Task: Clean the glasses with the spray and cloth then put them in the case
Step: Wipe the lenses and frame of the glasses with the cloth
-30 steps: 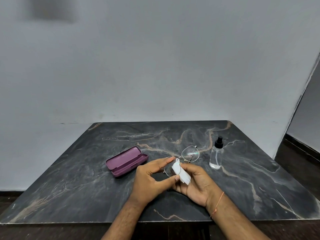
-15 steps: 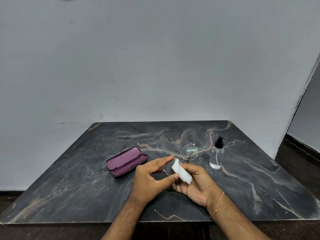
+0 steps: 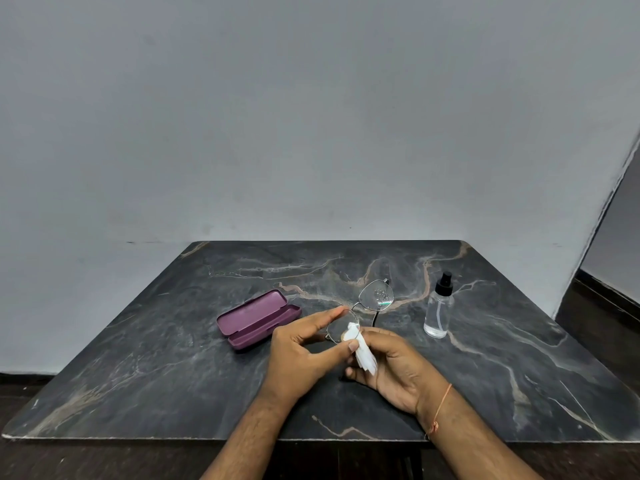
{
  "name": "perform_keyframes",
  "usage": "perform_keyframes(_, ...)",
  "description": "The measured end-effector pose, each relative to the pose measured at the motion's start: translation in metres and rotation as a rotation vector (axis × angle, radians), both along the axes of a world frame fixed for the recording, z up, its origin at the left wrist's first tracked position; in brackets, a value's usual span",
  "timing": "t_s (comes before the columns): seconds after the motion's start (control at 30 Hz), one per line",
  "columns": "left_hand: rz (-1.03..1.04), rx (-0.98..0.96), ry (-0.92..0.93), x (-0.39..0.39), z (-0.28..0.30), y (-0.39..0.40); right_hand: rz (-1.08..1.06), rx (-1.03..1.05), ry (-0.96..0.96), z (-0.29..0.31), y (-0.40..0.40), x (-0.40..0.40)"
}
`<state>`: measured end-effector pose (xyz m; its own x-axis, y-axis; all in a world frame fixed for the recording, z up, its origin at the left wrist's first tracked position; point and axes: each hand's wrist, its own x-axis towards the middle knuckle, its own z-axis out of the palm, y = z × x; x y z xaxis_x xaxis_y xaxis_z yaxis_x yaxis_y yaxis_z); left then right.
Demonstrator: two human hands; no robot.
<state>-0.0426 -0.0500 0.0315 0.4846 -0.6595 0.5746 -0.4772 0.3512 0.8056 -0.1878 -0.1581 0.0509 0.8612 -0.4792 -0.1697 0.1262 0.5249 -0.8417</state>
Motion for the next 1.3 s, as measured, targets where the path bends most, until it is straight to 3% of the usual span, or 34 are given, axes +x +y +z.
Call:
perform_keyframes(0.17,-0.02,0.005,0.008,0.001,-0.001,-0.001,0.002,-0.019,-0.005,-0.001,0.001,0.0)
perform_keyframes(0.3,-0.018,0.001,-0.017,0.001,-0.001,-0.001,-0.127,0.019,-0.021,-0.006,-0.001,0.007)
perform_keyframes(0.5,0.012,-0.007,-0.046,0.003,-0.003,-0.002,-0.262,-0.18,0.02,-0.013,0.008,0.014)
perform_keyframes(0.8,0.068,0.013,-0.023,0.001,0.0,-0.002,-0.056,0.074,-0.111,-0.01,-0.001,0.0)
perform_keyframes(1.3,-0.051,0.027,0.102,0.002,0.003,0.0,0.047,-0.078,-0.066,-0.005,-0.001,0.0)
